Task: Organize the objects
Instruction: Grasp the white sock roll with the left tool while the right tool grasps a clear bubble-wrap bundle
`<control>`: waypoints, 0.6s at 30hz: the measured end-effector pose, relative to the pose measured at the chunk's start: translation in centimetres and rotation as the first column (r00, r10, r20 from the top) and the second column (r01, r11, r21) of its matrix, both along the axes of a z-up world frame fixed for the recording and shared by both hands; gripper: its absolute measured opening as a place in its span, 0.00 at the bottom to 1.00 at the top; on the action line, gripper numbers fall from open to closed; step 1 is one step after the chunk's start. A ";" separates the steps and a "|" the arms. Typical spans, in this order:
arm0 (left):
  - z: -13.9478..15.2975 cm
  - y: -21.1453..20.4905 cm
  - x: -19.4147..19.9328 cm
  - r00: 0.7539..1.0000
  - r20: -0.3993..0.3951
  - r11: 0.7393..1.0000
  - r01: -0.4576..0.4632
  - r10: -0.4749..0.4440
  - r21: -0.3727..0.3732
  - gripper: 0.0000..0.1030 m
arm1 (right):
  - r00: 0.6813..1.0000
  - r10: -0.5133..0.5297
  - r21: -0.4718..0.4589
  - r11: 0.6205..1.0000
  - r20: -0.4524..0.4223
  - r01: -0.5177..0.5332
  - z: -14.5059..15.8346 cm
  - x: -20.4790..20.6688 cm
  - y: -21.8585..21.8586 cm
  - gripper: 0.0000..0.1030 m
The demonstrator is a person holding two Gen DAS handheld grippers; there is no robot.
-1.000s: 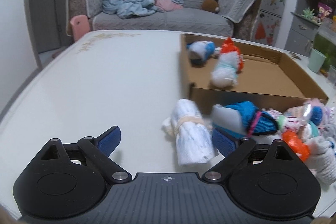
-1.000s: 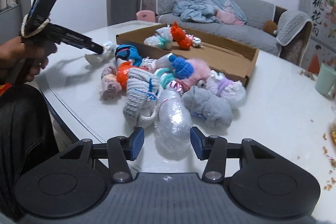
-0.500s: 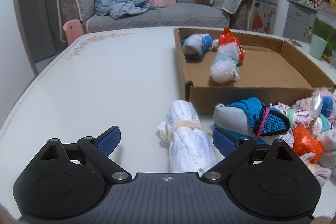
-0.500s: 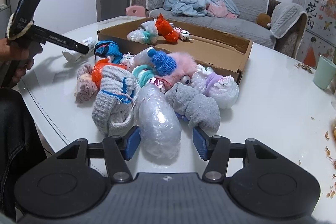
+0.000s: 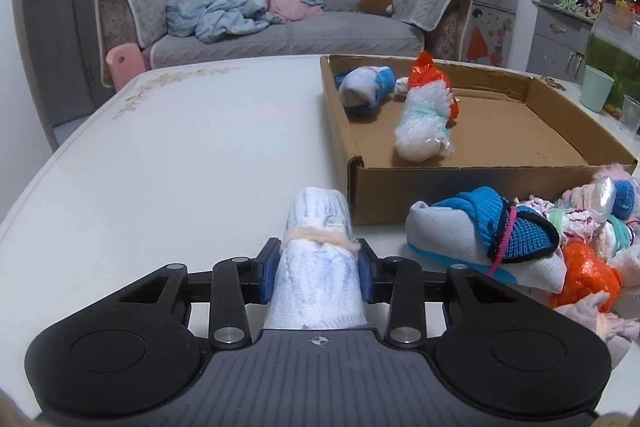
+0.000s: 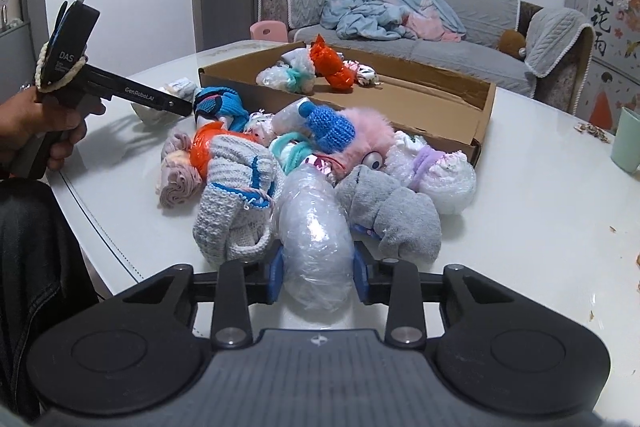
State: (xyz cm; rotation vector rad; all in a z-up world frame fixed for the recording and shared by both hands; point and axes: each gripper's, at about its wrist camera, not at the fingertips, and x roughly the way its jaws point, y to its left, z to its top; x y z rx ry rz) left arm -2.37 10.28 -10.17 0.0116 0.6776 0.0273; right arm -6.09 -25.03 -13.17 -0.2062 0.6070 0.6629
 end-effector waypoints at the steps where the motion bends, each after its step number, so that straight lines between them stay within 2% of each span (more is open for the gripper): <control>1: 0.0 0.0 -0.2 1.000 0.002 1.000 0.003 -0.003 0.000 0.43 | 1.000 -0.005 0.006 1.000 0.000 0.005 0.0 0.0 -0.1 0.28; 9: 1.2 0.2 -2.1 1.000 0.021 1.000 -0.015 0.015 0.003 0.43 | 1.000 -0.013 0.035 0.999 0.019 0.013 1.8 -0.9 -1.4 0.27; 18: 4.8 -0.7 -3.9 0.997 0.081 1.000 0.015 -0.015 -0.001 0.43 | 0.998 -0.014 0.079 0.997 0.060 0.009 4.9 -1.3 -2.0 0.27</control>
